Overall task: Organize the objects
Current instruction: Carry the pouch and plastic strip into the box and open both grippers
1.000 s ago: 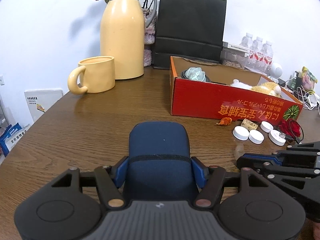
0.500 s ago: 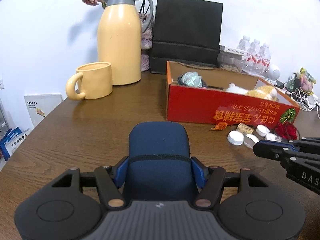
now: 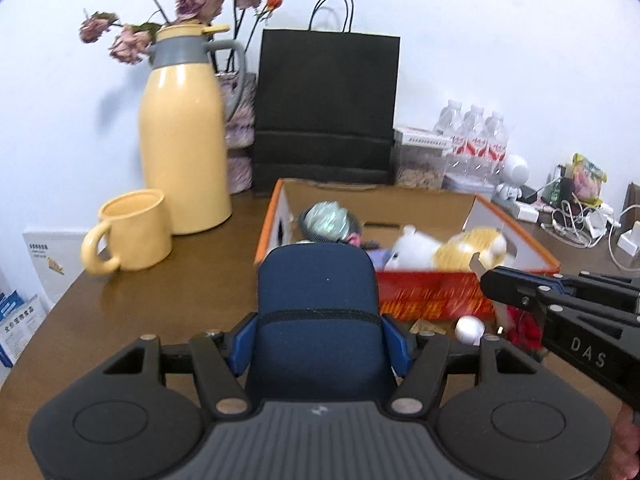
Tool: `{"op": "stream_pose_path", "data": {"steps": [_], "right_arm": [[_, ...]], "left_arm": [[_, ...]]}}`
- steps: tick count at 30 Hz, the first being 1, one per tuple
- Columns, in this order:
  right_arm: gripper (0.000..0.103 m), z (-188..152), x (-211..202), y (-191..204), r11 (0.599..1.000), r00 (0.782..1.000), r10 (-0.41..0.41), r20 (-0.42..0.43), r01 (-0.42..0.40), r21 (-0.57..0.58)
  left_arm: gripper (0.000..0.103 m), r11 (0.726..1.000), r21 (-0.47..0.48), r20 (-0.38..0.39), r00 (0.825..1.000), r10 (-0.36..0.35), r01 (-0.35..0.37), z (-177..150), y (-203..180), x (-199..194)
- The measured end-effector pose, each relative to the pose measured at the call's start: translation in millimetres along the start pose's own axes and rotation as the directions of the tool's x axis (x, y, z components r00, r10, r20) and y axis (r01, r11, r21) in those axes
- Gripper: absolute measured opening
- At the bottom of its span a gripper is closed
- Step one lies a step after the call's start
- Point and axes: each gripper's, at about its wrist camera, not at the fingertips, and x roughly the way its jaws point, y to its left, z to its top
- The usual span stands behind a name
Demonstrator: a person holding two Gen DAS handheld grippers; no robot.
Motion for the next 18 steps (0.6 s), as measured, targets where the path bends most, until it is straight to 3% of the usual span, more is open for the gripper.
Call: {"op": "stream_pose_path", "data": {"steps": [18], "right_arm": [[0.003, 43.7, 48.4, -41.8, 0.999, 0.995, -0.039, 0.087, 0.041, -0.021]], "left_arm": [[0.063, 1.000, -0.003, 0.046, 0.999, 0.018, -0.018, 69.1, -31.2, 61.9]]}}
